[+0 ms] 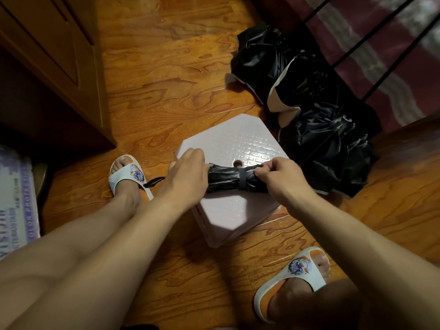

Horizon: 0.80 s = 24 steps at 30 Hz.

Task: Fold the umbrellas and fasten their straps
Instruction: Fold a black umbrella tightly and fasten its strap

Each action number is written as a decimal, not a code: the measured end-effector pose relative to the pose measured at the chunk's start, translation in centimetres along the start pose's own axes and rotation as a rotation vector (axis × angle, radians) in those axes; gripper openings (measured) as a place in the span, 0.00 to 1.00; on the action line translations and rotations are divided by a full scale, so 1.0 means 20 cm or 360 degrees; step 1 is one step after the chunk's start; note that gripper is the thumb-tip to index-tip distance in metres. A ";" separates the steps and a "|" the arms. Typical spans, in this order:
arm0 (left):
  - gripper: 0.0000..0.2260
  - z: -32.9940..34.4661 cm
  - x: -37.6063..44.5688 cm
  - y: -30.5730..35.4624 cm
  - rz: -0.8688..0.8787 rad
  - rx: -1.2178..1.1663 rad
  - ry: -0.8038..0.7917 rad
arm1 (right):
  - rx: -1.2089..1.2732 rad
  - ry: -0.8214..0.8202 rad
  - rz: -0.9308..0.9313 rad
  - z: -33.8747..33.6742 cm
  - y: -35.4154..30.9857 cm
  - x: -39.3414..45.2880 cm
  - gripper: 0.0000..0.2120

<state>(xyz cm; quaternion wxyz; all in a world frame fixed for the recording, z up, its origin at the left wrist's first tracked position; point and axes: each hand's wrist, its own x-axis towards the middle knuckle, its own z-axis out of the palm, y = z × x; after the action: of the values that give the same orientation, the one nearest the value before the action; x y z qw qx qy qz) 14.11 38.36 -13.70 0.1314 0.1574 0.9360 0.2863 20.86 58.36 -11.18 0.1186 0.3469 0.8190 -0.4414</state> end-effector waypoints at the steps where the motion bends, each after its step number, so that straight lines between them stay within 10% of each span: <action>1: 0.09 0.00 -0.01 0.01 0.0017 -0.0049 0.0022 | -0.0061 0.0052 0.0000 0.01 0.00 0.01 0.09; 10: 0.04 0.02 -0.02 0.04 -0.0005 -0.0002 -0.0035 | -0.0022 0.0179 0.0106 0.03 -0.03 0.06 0.09; 24: 0.14 -0.03 -0.04 -0.02 0.0297 0.0074 -0.0250 | -0.0758 -0.0191 -0.0964 -0.14 0.11 -0.05 0.11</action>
<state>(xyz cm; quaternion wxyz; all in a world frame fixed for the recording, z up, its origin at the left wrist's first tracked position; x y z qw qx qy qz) 14.45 37.44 -13.36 0.1734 0.2686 0.9105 0.2624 23.44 60.97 -10.51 0.1077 0.0258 0.9555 -0.2735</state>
